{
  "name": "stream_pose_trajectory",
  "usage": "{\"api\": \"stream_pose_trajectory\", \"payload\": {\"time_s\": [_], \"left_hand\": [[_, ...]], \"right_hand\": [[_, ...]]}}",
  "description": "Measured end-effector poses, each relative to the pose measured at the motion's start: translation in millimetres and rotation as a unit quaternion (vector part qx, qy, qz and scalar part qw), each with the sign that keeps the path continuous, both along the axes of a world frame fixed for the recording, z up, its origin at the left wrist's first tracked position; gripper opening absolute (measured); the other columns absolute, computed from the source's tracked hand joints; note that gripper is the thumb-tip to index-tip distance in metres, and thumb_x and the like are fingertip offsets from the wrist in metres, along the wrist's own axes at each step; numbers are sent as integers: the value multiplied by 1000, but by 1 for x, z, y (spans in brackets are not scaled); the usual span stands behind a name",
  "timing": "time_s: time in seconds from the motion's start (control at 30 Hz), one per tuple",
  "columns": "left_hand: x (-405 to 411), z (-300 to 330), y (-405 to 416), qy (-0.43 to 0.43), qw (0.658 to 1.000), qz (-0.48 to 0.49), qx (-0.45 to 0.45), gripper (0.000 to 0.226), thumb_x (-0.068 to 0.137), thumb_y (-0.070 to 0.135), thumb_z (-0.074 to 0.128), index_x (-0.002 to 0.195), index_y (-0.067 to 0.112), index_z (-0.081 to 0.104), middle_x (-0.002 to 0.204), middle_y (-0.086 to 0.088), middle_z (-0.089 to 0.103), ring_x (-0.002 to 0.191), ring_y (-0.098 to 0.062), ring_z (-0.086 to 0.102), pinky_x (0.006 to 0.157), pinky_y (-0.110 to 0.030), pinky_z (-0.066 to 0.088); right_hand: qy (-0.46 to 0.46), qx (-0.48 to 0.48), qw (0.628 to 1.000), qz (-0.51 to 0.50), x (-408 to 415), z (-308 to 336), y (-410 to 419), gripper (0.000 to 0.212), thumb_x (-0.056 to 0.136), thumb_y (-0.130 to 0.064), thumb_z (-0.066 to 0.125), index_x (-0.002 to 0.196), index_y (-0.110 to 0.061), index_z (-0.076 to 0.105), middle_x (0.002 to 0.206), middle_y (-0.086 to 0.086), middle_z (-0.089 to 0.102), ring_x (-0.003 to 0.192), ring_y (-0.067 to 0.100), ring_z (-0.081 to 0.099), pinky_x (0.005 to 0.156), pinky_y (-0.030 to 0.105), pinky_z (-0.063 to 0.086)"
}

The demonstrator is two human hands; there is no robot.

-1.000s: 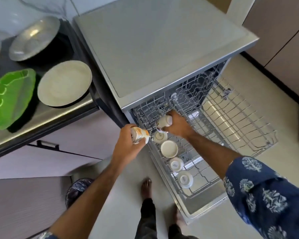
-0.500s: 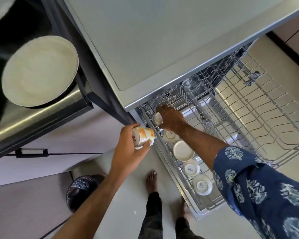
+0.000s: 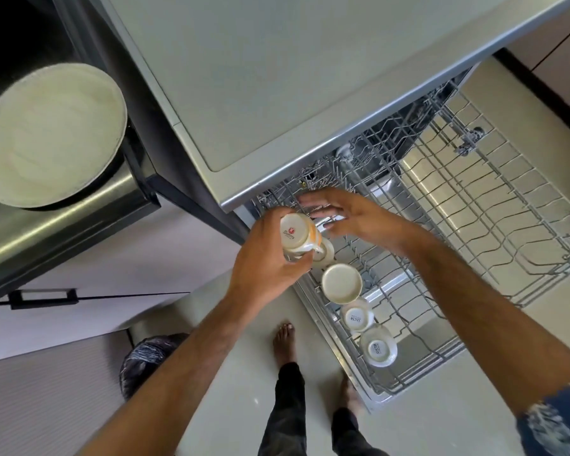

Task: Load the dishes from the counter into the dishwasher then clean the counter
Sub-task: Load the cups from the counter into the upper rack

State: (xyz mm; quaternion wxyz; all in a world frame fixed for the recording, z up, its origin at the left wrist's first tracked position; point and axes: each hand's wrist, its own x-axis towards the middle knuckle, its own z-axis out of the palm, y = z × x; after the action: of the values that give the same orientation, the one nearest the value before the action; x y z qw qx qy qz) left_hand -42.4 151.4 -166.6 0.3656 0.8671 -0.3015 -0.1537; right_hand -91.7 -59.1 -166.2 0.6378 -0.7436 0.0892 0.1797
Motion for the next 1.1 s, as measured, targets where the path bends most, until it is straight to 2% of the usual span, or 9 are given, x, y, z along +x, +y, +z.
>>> {"api": "stream_pose_trajectory", "payload": {"time_s": [0.1,0.17,0.27,0.37,0.5,0.57,0.63,0.77,1.1], "left_hand": [[5,-2,-17,-27,999,-24,6,67,68,41,81,124,22,49,116,5,57,104,-10,55,81,-32,54],[6,-3,-26,-45,999,-29,9,65,67,38,77,124,18,51,115,3,59,101,-9,56,78,-33,55],[9,-8,-33,-30,999,-9,-16,76,67,24,88,129,14,47,118,1,62,102,-6,58,81,-30,57],[10,-16,-27,-17,999,14,-34,82,73,31,86,140,16,40,131,0,57,114,-13,59,92,-35,55],[2,-37,2,-191,977,-6,99,73,85,42,71,144,11,42,150,-7,43,137,-24,40,106,-47,40],[0,-53,17,-235,956,-32,171,71,92,44,63,148,9,38,157,-11,33,144,-28,32,111,-53,34],[0,-65,28,-217,950,-47,221,76,96,50,54,154,8,28,161,-13,26,148,-28,26,116,-54,30],[0,-76,43,-205,941,-85,257,81,97,50,42,159,9,9,165,-9,18,151,-25,20,119,-51,26],[-6,-79,43,-194,932,-89,293,94,91,39,53,158,11,-7,167,-7,-9,154,-23,-2,122,-50,18]], "right_hand": [[1,2,999,35,-12,4,3,63,84,-6,74,136,-24,43,133,-11,52,117,-7,54,97,14,45],[-19,-24,999,8,-9,-1,7,60,83,-10,77,133,-21,45,127,-13,54,111,-12,55,93,10,45],[-21,-29,999,-36,-2,-16,9,59,81,-15,81,131,-17,50,125,-5,61,114,1,59,99,23,48],[-16,-19,996,-83,8,-36,1,59,77,-26,83,128,-21,53,124,-5,64,118,11,59,102,38,48],[-6,-109,982,-151,37,-61,-4,56,78,-35,82,124,-24,52,125,-3,63,119,16,57,105,46,45],[-6,-156,979,-134,56,-70,1,63,77,-35,83,128,-19,51,128,2,63,119,18,56,105,45,44],[-5,-182,978,-101,72,-77,7,68,75,-31,85,132,-15,52,131,7,62,122,23,56,107,45,42],[-13,-227,973,-26,98,-86,11,65,75,-27,85,131,-12,55,134,12,59,122,26,56,107,43,42],[25,-292,952,88,120,-107,22,59,70,-9,84,124,-13,58,126,11,62,115,26,58,94,30,40]]}}
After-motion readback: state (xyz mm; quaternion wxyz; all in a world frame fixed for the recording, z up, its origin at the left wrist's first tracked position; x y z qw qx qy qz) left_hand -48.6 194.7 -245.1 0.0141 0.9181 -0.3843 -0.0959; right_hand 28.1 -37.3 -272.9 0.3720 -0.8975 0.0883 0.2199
